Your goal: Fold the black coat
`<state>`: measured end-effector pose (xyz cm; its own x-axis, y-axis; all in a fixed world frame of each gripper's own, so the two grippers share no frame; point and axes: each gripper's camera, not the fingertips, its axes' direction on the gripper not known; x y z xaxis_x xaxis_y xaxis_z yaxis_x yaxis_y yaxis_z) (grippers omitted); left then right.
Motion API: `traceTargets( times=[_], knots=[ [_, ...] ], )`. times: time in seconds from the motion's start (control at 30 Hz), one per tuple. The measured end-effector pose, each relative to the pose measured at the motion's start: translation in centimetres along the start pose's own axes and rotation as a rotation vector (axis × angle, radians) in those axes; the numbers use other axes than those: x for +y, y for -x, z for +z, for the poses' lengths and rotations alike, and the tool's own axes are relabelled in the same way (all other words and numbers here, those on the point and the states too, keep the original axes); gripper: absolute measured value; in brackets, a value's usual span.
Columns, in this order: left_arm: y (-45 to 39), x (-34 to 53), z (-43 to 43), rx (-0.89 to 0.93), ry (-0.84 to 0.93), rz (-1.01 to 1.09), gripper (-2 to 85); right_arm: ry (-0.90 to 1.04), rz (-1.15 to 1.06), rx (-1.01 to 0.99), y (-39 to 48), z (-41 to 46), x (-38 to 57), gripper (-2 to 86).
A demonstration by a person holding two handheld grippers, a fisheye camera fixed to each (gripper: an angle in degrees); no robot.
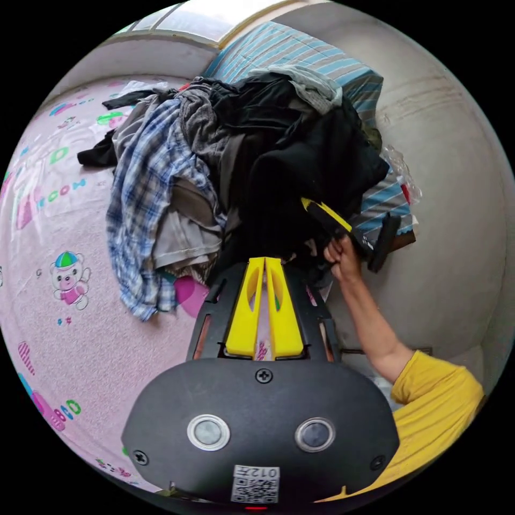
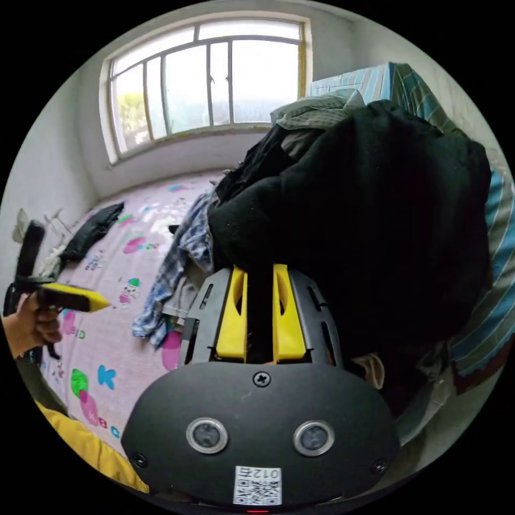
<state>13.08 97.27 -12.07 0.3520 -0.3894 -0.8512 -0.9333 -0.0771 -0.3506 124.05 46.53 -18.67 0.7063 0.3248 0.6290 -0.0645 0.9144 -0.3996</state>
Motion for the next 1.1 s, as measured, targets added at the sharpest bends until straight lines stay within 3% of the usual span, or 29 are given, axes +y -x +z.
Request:
traceTargets(
  times=[0.2, 0.43, 0.6, 0.83, 1.1],
  knots=[
    [2.3, -9.3, 6.0, 0.307, 0.008, -0.103, 10.2, -0.052, 0.030, -0.228, -7.7, -5.7, 1.6, 7.4],
    [2.7, -13.9, 9.9, 0.511, -0.012, -0.110, 11.1, -0.043, -0.028, -0.179, -10.8, -8.5, 2.5, 7.3],
    [5.4, -15.4, 9.2, 0.578, -0.038, -0.138, 7.9, -0.067, -0.011, -0.201, -11.4, -9.2, 2.5, 7.1],
    [7.5, -17.1, 4.3, 0.557, -0.078, -0.005, 1.8, -0.193, 0.092, -0.292, -11.5, -11.3, 3.1, 6.8],
    [8.5, -12.4, -1.0, 0.598, -0.111, 0.094, 0.4, -0.217, 0.043, -0.445, -9.9, -14.8, 6.4, 6.7]
  ],
)
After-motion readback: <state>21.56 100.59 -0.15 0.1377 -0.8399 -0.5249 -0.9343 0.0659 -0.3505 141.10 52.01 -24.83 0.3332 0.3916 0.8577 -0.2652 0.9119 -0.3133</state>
